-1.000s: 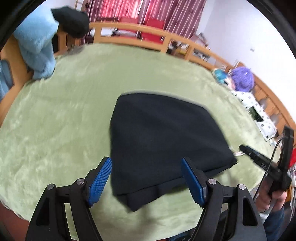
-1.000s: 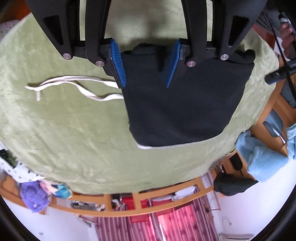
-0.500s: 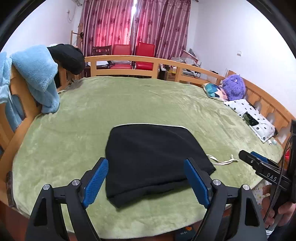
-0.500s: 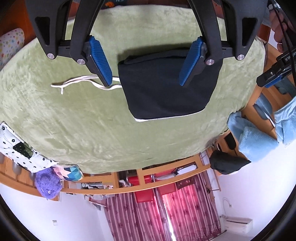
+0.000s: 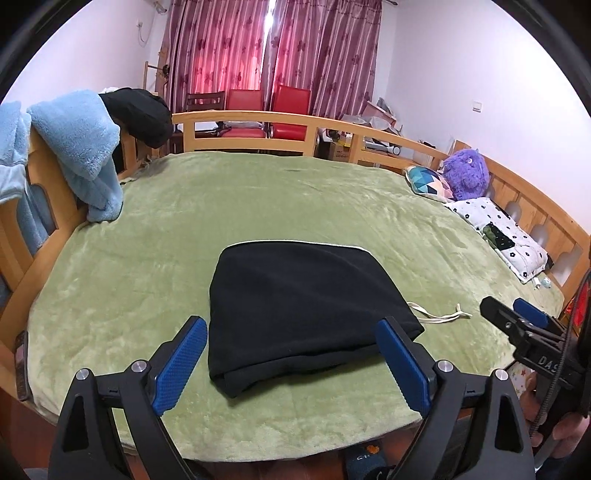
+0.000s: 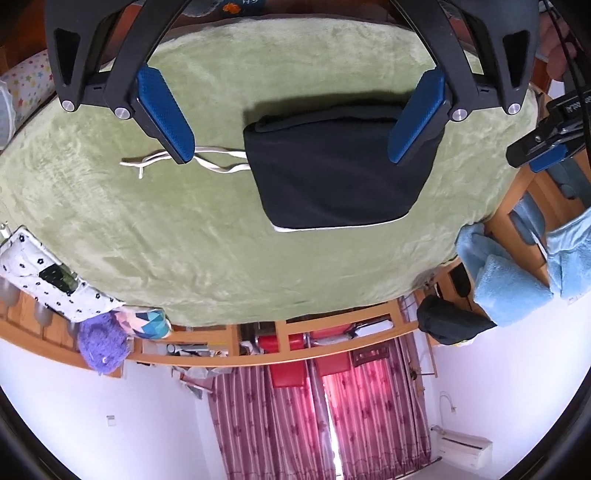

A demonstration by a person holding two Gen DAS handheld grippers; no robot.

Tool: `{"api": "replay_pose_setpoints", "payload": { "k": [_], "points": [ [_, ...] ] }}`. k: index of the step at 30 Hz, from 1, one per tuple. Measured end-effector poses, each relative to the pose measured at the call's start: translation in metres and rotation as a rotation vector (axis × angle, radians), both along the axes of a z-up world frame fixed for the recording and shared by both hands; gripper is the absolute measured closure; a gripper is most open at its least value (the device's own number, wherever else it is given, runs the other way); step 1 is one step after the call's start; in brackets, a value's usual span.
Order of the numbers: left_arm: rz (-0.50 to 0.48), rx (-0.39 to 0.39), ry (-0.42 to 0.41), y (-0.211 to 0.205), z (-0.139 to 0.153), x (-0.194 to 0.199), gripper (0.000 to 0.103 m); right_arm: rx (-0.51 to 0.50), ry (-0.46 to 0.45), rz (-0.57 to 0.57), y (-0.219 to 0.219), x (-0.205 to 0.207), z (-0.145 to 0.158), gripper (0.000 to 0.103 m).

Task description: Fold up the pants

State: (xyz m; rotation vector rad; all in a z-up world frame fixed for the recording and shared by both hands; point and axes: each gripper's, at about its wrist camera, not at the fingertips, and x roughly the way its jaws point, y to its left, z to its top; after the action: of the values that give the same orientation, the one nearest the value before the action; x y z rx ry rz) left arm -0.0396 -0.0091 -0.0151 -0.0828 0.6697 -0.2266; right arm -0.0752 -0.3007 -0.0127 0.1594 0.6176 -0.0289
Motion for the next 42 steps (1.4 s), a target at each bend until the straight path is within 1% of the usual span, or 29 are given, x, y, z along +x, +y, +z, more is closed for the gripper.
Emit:
{"api": "replay_pose_setpoints", "payload": {
  "k": [4,9,22,42],
  "points": [
    [0.002,0.012,-0.009,0.000,0.002,-0.001,0.009,-0.010,0.003,0.003,0.002,0.000,0.000,0.000],
    [0.004,0.012,-0.015,0.001,0.003,-0.002,0.009,-0.010,0.008,0.019,-0.001,0.002,-0.002,0.000],
    [0.013,0.005,-0.022,-0.001,0.006,-0.006,0.009,-0.020,0.001,0.011,0.000,-0.001,-0.001,0.000],
    [0.033,0.001,-0.016,-0.006,0.011,-0.012,0.009,-0.032,0.004,0.017,0.005,0.003,-0.002,0.000]
  ]
}}
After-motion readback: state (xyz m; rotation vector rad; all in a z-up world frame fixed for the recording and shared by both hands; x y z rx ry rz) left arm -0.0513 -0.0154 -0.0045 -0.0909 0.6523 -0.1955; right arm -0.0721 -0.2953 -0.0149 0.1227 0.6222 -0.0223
